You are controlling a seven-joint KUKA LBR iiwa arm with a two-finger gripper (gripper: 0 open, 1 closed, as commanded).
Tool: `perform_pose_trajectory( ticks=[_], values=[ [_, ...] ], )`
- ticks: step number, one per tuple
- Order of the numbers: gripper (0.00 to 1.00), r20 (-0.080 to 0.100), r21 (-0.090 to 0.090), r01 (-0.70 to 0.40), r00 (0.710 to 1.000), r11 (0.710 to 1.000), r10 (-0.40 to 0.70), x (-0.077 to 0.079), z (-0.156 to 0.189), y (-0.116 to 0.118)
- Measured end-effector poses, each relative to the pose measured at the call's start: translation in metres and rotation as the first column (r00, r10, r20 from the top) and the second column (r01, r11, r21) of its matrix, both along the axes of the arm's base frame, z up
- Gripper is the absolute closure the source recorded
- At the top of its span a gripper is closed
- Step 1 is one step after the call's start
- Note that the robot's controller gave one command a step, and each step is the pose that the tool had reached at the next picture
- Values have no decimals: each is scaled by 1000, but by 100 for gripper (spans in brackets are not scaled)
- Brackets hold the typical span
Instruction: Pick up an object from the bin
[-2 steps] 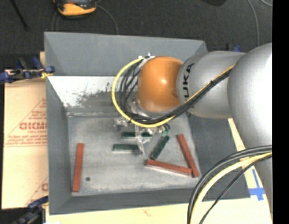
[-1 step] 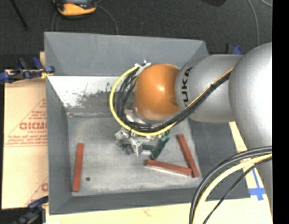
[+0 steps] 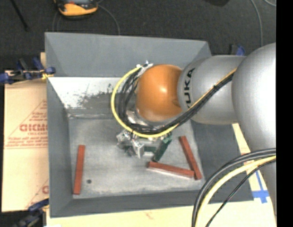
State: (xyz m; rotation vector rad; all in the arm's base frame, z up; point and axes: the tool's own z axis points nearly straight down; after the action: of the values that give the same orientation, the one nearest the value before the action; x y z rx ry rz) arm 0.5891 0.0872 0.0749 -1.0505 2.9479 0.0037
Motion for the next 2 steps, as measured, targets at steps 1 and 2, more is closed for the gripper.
perform_pose_trajectory(
  ticks=[1,2],
  values=[
    [100,-9,-5,6,1000,1000,-6,4,26,1],
    [100,-11,-7,23,1000,1000,-23,18,80,3]
  ],
)
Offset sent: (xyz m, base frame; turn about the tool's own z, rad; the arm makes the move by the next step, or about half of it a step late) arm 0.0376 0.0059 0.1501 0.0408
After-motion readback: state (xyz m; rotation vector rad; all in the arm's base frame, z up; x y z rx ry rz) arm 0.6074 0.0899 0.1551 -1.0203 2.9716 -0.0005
